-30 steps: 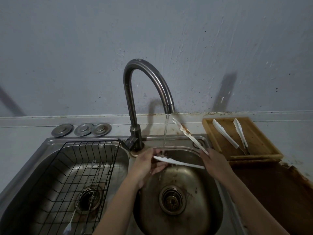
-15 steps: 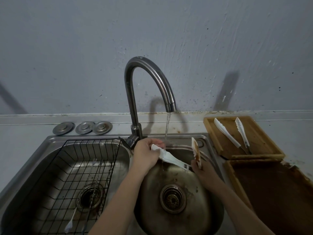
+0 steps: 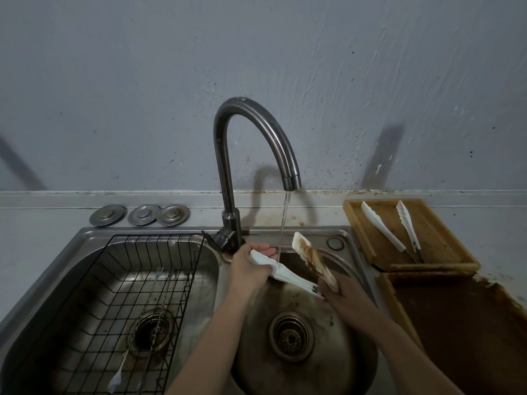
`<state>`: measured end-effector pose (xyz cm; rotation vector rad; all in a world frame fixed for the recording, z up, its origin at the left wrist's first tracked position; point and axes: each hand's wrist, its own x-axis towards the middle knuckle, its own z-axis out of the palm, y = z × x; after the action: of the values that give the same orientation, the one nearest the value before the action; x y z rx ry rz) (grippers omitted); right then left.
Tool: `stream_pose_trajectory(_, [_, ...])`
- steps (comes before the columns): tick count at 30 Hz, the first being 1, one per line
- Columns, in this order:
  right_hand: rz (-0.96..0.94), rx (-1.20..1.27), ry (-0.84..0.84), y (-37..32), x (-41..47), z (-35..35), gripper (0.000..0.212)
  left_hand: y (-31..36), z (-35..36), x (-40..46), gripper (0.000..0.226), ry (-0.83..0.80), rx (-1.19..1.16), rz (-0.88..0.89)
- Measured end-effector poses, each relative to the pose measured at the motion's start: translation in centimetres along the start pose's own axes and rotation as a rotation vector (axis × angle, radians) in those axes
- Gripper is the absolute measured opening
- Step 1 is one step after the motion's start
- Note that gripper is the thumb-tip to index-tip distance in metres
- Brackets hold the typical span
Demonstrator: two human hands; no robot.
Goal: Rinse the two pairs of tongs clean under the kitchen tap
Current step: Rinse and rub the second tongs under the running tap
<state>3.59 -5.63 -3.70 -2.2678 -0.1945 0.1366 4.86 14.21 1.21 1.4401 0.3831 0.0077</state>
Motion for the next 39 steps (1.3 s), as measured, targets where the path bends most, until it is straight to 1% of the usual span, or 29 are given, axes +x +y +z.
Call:
stream_pose_trajectory(1, [0.004,-0.006,-0.003,0.1,0.0,0.0,0.019,-0.5,0.3,-0.2,0.04,0.005,-0.001,0.014])
stream_pose_trajectory(3, [0.04,-0.013,0.003,0.4,-0.1,0.0,0.018,-1.5,0.6,-0.6,0.042,0.01,0.074,0.101])
stream_pose_trajectory(5, [0.075,-0.024,0.006,0.9,-0.3,0.0,0.022,-2.3,0.5,-0.3,0.037,-0.012,0.119,0.124])
stream_pose_trajectory(8, [0.092,-0.026,0.021,1.5,-0.5,-0.2,0.026,-2.4,0.1,0.5,0.022,-0.106,0.254,0.049])
stream_pose_trajectory(10, [0.111,-0.004,0.04,1.8,-0.6,-0.3,0.028,-1.9,-0.3,0.7,0.013,-0.219,0.243,-0.066])
stream_pose_trajectory(12, [0.127,0.005,0.052,2.0,-0.5,-0.3,0.029,-1.2,-0.7,0.9,0.015,-0.326,0.314,-0.081])
stream_pose_trajectory(15, [0.128,0.014,0.04,1.8,-0.5,-0.3,0.03,-0.3,-1.4,1.3,0.016,-0.386,0.392,-0.068])
stream_pose_trajectory(17, [0.102,0.034,0.033,1.5,-0.4,-0.3,0.033,-0.1,-1.5,1.4,0.018,-0.358,0.378,-0.029])
stream_pose_trajectory(20, [0.077,0.071,0.007,1.0,-0.4,-0.4,0.035,-0.2,-1.3,1.3,0.016,-0.22,0.258,0.059])
stream_pose_trajectory(22, [0.045,0.055,-0.027,0.6,-0.3,-0.4,0.034,-0.3,-0.8,1.0,0.018,-0.119,0.216,0.176])
stream_pose_trajectory(23, [0.021,0.045,-0.048,0.3,-0.2,-0.4,0.033,-0.4,-0.7,0.8,0.018,-0.069,0.225,0.27])
stream_pose_trajectory(25, [-0.011,0.059,-0.095,-0.5,-0.1,-0.6,0.032,-0.6,-0.4,0.4,0.017,0.04,0.333,0.47])
stream_pose_trajectory(26, [-0.015,0.091,-0.122,-0.8,-0.1,-0.7,0.033,-0.6,-0.5,0.4,0.019,0.082,0.425,0.539])
stream_pose_trajectory(27, [-0.016,0.122,-0.151,-1.0,-0.1,-0.8,0.034,-0.5,-0.7,0.6,0.024,0.096,0.515,0.568])
stream_pose_trajectory(28, [-0.013,0.138,-0.18,-1.1,-0.2,-0.9,0.036,-0.4,-1.0,0.8,0.028,0.082,0.594,0.561])
stream_pose_trajectory(30, [0.004,0.145,-0.207,-0.9,-0.5,-1.0,0.04,-0.3,-1.5,1.2,0.035,0.033,0.73,0.495])
stream_pose_trajectory(31, [0.01,0.147,-0.204,-0.9,-0.5,-1.1,0.04,-0.3,-1.6,1.3,0.037,0.016,0.747,0.462])
stream_pose_trajectory(33, [0.03,0.141,-0.187,-0.7,-0.7,-1.1,0.038,-0.2,-1.6,1.2,0.036,-0.023,0.653,0.421])
stream_pose_trajectory(36, [0.069,0.187,-0.152,-0.8,-0.8,-1.1,0.035,-0.1,-1.1,1.1,0.026,-0.055,0.513,0.437])
stream_pose_trajectory(39, [0.131,0.33,-0.059,-1.0,-0.7,-1.7,0.03,0.4,-0.8,1.0,0.028,-0.149,0.231,0.335])
